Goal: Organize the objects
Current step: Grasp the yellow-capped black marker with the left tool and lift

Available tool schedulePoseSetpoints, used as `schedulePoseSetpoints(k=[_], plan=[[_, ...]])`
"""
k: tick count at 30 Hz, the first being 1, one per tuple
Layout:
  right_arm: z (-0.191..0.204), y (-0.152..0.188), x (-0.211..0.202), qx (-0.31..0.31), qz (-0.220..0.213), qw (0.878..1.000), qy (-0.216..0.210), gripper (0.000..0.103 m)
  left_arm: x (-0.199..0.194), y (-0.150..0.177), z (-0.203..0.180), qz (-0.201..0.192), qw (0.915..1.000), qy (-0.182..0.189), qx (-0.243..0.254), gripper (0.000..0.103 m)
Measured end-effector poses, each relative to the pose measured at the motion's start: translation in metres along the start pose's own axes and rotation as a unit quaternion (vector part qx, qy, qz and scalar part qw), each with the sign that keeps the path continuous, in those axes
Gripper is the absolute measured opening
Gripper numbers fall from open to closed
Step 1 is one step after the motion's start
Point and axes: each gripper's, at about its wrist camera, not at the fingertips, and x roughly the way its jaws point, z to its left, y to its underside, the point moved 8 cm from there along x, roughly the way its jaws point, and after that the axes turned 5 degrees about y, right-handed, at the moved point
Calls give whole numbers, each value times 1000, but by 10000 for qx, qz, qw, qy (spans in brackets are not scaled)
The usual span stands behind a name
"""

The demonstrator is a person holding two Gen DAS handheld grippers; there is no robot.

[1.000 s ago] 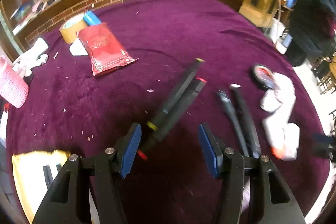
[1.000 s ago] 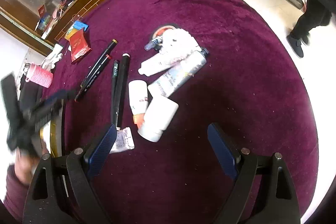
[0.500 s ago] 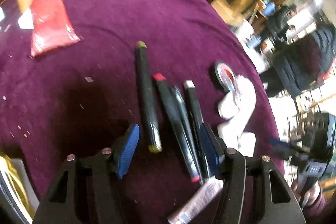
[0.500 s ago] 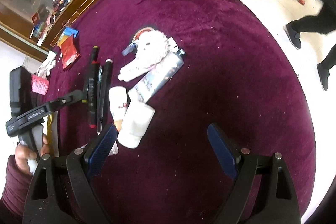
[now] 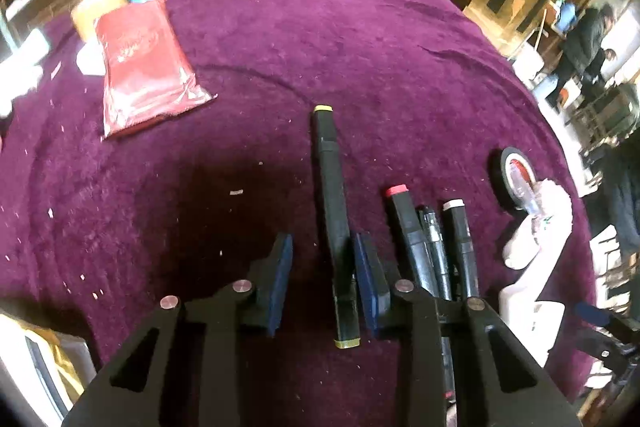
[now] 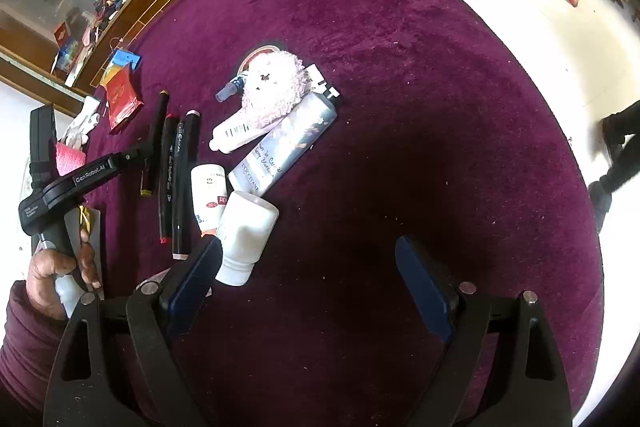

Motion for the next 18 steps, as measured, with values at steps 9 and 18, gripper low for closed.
schedulePoseSetpoints(k=[9,18], plan=[[22,3,-3,-343,5,9994,8,89,14,-13,-17,-142,9951,-805,552,24],[93,-24,-7,-1027,-97,9938,-424,89,-60,7,7,-747,9969,-33,-259,11]])
